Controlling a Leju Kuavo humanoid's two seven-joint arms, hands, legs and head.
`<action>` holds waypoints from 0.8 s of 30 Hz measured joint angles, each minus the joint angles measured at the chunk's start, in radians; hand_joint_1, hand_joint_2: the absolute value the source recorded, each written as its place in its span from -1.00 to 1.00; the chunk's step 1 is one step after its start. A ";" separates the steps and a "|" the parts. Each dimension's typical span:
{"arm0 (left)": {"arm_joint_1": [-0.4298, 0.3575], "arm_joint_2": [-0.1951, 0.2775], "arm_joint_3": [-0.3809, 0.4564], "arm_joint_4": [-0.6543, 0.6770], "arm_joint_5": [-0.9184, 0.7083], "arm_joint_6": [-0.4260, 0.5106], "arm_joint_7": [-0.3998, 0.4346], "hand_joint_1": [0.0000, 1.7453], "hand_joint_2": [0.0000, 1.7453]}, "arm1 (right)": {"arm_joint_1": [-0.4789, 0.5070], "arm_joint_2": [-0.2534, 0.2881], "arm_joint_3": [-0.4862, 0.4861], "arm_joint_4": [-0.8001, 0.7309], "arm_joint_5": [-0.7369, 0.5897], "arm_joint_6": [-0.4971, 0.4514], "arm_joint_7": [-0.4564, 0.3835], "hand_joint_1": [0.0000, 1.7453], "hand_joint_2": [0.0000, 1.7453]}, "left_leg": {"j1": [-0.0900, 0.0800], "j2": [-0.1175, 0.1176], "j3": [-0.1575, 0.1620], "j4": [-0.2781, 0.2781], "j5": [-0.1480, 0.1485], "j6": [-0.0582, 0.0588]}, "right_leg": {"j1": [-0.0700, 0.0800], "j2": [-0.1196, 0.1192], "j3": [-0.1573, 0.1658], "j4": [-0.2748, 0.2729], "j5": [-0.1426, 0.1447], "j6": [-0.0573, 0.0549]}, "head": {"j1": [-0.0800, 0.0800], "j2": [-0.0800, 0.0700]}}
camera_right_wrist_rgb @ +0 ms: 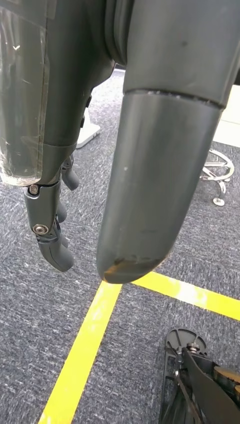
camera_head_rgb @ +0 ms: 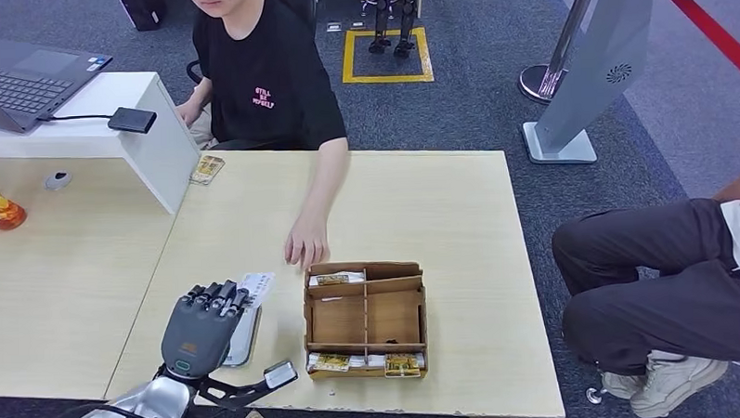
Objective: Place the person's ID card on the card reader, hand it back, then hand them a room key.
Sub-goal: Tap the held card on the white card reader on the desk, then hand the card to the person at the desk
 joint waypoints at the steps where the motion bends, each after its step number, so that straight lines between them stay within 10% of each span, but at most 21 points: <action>1: -0.015 -0.003 0.000 -0.021 0.000 0.000 -0.002 1.00 1.00 | 0.000 0.000 0.000 0.000 0.000 0.000 0.000 -1.00 -1.00 | 0.000 0.000 0.000 0.000 0.000 0.000 | 0.000 0.000 0.000 0.000 0.000 0.000 | 0.000 0.000; 14: -0.069 -0.105 0.024 -0.134 0.000 0.000 -0.099 1.00 1.00 | 0.000 0.000 0.003 0.000 0.026 0.005 -0.001 -1.00 -1.00 | 0.000 0.000 -0.001 0.000 0.000 0.000 | 0.000 0.000 -0.001 0.000 0.000 0.000 | 0.000 0.000; 24: -0.059 -0.268 0.154 0.003 0.001 0.000 -0.275 1.00 1.00 | -0.005 -0.001 0.038 0.000 0.069 0.020 -0.006 -1.00 -1.00 | 0.000 0.000 -0.001 0.000 0.000 0.000 | 0.000 0.000 -0.001 0.000 0.000 0.000 | 0.000 0.000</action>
